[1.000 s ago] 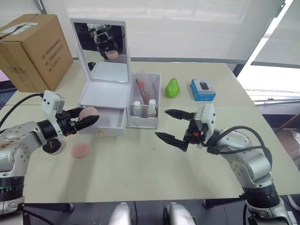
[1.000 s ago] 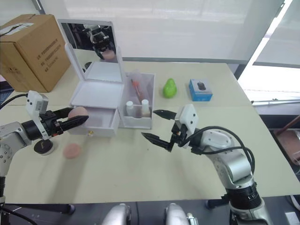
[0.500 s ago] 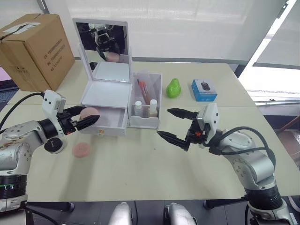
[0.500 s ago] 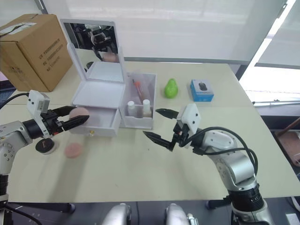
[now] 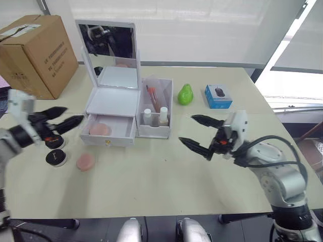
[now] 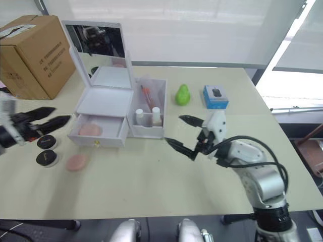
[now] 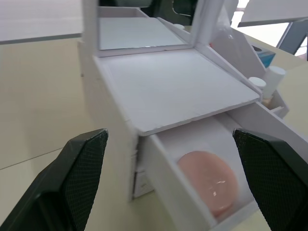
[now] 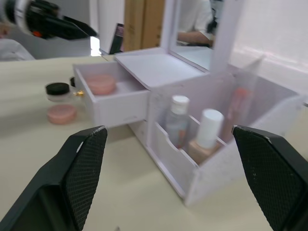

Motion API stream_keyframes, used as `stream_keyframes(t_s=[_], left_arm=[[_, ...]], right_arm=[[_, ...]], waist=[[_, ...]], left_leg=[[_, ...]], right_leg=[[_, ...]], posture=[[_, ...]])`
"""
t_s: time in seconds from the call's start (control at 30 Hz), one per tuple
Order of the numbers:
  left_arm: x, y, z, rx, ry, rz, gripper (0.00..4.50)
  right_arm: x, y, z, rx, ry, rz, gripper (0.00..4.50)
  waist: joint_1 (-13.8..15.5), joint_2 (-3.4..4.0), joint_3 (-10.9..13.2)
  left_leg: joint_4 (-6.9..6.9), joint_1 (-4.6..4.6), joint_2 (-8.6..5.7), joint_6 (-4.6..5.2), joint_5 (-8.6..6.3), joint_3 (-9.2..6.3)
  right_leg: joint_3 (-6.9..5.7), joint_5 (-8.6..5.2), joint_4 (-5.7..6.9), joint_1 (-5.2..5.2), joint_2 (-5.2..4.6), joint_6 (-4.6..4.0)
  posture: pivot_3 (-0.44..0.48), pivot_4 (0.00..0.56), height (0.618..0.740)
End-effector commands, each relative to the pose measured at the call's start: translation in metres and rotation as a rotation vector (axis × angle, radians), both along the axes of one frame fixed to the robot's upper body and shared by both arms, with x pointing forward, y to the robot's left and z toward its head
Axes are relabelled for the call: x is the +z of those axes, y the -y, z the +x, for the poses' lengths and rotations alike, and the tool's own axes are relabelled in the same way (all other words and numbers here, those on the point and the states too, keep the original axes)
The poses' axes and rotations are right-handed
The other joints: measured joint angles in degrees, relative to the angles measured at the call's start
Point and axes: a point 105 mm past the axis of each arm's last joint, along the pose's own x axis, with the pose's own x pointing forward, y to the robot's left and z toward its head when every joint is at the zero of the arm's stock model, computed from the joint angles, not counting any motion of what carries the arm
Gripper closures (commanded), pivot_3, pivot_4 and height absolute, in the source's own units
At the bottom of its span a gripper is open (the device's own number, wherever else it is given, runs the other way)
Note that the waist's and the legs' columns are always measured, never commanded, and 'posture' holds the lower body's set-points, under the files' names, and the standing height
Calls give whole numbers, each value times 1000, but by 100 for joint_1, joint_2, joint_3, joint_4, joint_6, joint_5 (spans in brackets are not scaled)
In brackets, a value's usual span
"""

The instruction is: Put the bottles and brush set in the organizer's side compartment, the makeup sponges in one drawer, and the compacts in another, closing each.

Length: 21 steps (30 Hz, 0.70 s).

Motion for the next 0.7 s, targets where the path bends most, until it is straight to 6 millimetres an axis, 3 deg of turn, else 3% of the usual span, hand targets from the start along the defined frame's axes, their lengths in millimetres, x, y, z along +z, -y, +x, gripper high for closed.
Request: stream_keyframes(t_s=[0.03,0.2,0.4,0.6,0.7], left_arm=[[-4,-62,-18,256,10,101,34],[-31,-113,-50,448,-61,192,34],[-51,-129,-69,471,-112,211,34],[-55,-126,-70,458,-106,208,34],[-57,-112,-68,404,-81,186,34]], right_arm=[[12,35,-4,-104,85,10,0],[-23,87,-13,-245,1,-65,0],[-49,129,-22,-351,-46,-145,0],[-52,121,-20,-334,-48,-114,0],[-47,106,-15,-296,-32,-108,0]], waist=[[9,0,0],[78,-12,-3],[130,-15,-4],[83,-18,-6],[69,-18,-6]], left_leg=[[-2,3,0,0,0,3],[-13,-6,4,-18,-11,39],[-14,-38,17,-47,-29,109],[-14,-35,25,-47,-28,120],[-14,-34,26,-46,-28,121]], right_leg=[[1,-1,0,0,-2,-3],[-20,-4,-2,-36,-44,-4],[-35,-1,2,-66,-84,1],[-35,1,8,-66,-78,4],[-33,2,8,-66,-75,6]], posture=[[0,150,722],[0,150,722],[0,150,722],[0,150,722],[0,150,722]])
